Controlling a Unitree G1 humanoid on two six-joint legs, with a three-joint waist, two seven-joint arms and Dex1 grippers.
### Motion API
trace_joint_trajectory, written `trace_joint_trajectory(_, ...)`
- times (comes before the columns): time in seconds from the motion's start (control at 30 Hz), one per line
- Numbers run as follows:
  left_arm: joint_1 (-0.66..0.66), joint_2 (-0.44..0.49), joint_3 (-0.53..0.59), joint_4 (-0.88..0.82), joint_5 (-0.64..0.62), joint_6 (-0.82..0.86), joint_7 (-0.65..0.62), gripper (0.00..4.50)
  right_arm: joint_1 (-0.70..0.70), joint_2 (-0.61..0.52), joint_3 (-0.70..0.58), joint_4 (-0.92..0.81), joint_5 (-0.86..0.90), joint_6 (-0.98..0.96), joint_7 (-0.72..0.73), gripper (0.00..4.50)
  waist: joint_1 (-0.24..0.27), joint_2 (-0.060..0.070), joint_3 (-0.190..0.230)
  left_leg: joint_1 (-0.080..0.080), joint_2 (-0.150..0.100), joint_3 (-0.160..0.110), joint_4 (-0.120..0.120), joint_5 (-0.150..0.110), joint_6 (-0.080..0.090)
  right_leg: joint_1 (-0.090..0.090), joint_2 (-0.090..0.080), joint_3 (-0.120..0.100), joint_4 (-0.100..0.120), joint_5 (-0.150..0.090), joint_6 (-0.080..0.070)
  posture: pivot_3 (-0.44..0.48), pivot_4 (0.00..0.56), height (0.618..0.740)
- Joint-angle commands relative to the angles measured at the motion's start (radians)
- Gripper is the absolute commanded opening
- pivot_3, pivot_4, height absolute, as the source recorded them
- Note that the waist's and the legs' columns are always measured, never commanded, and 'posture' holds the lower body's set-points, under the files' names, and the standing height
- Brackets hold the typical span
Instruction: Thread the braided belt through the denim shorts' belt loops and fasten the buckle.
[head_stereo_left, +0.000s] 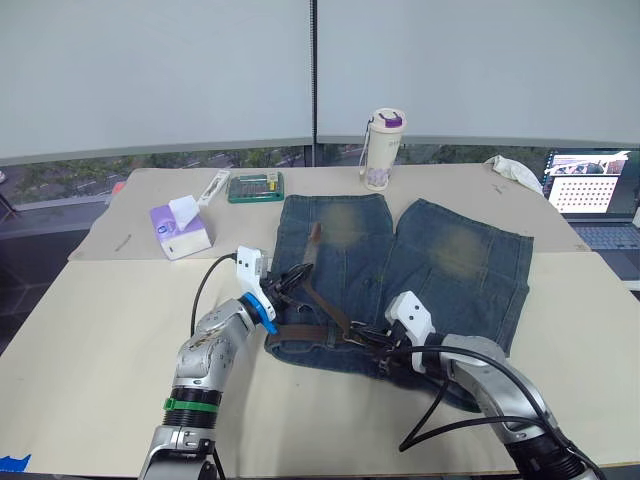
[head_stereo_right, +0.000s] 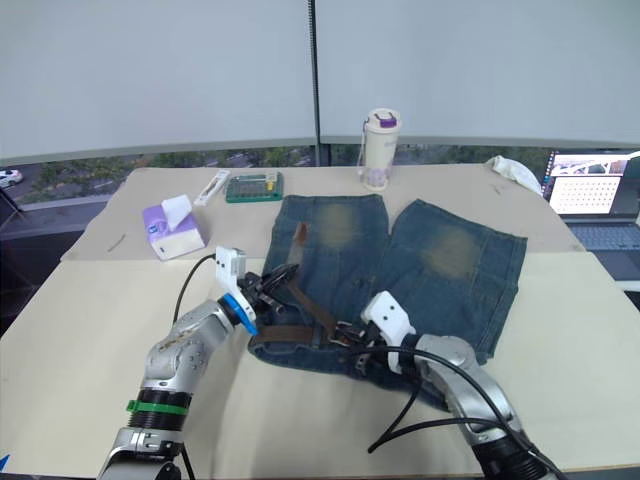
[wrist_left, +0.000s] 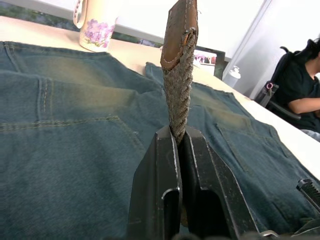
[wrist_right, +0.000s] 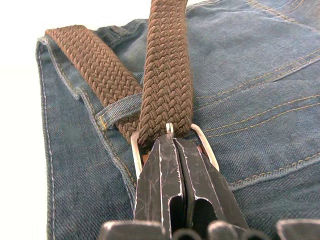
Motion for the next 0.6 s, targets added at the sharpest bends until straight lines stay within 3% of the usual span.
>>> trace_joint_trajectory(0.03,0.001,0.012,0.024,-0.022,0.000,-0.033,0.003,0.00,-0.009,-0.017,0.037,0.049,-0.039,0.042,0.001,0.02,0.000,0.000,0.000,0.000,0.000,0.000,0.000,0.000,0.000,0.000,0.000,0.000,0.000,0.000,0.000,0.000,0.150,0.740)
trace_joint_trajectory(0.6,0.010,0.008,0.027,-0.026,0.003,-0.050,0.012,0.00,-0.133,-0.102,0.181,0.107,-0.145,0.147,0.057,0.02,0.001,-0.003,-0.003,0.001,0.000,0.000,0.000,0.000,0.000,0.001,0.000,0.000,0.000,0.000,0.000,0.000,0.150,0.740)
